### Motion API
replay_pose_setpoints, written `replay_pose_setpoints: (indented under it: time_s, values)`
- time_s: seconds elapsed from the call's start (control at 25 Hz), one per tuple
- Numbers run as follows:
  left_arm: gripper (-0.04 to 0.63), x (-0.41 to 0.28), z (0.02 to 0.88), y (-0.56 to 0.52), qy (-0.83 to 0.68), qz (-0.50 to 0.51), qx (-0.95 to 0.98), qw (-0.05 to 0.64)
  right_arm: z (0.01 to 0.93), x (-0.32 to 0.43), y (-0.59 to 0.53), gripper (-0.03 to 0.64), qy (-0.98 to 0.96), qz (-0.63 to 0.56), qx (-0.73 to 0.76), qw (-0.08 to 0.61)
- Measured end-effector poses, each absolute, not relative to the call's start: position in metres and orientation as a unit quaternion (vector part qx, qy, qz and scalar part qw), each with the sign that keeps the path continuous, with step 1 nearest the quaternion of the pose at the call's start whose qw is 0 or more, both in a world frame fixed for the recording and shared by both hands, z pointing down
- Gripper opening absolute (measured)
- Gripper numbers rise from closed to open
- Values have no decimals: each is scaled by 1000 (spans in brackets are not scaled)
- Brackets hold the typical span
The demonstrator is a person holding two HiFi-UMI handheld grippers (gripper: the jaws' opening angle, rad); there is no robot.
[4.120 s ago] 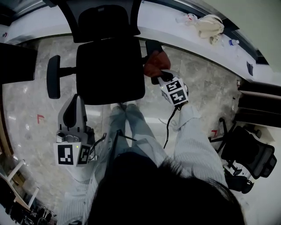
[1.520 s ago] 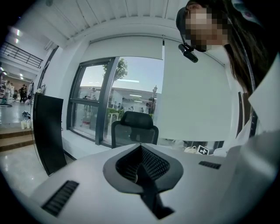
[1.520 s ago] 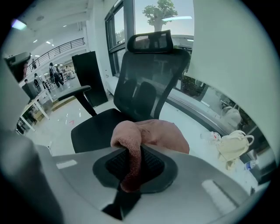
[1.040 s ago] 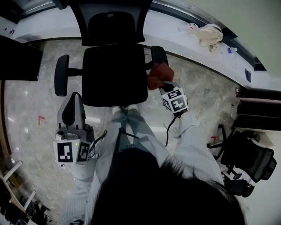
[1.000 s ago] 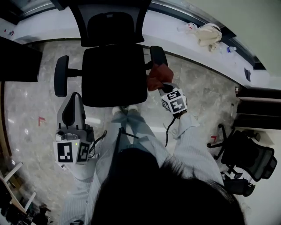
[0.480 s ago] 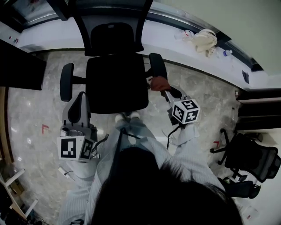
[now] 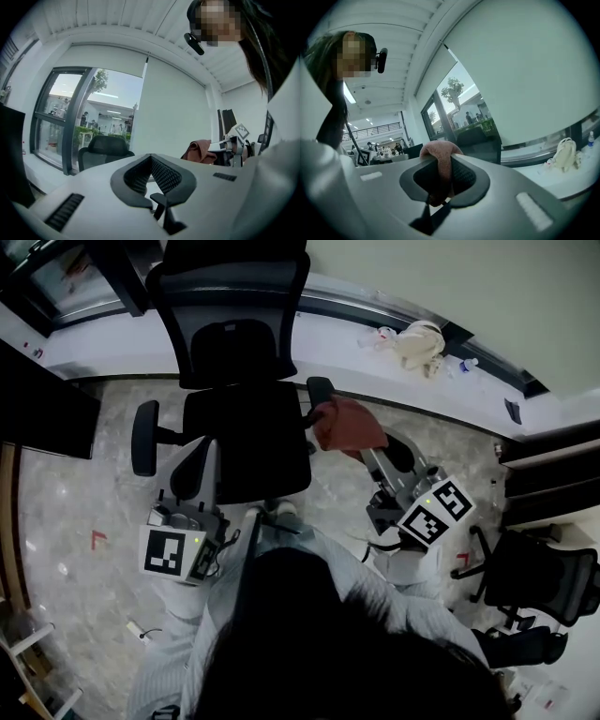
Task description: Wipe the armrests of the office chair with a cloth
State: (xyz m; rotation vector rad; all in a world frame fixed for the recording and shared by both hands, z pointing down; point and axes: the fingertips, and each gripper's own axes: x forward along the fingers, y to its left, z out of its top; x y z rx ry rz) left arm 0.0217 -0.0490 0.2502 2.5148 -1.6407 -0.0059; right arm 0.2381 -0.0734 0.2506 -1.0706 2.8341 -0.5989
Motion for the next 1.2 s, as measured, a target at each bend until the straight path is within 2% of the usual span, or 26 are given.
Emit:
replay_pose_setpoints:
  time_s: [0.16, 0.32, 0.36, 0.44, 0.64, 0.68, 0.84, 1.2]
  values:
    - [3, 51, 247, -45, -501, 14, 864, 52, 242, 223, -71, 38, 927, -206, -312, -33]
    - [8, 76, 241, -38, -462, 22, 886, 39, 240, 203, -74, 38, 937, -171, -280, -123]
    - [25, 83, 240, -36, -452, 31, 891, 32, 241, 197, -74, 38, 938, -164, -269, -144]
    - [108, 95, 241, -33, -436, 54, 898, 16, 246, 184, -71, 38, 941, -159, -243, -175]
    - [252, 120, 238, -31, -412, 94, 906, -34, 259, 156, -68, 38, 938, -155, -210, -228]
    - [266, 126, 239, -31, -410, 96, 906, -40, 261, 151, -68, 38, 936, -149, -209, -242]
    - [291, 136, 243, -35, -426, 108, 896, -60, 263, 130, -64, 38, 934, -108, -178, -291]
    - [290, 104, 245, -48, -505, 137, 845, -107, 260, 125, -47, 38, 922, -13, -131, -364]
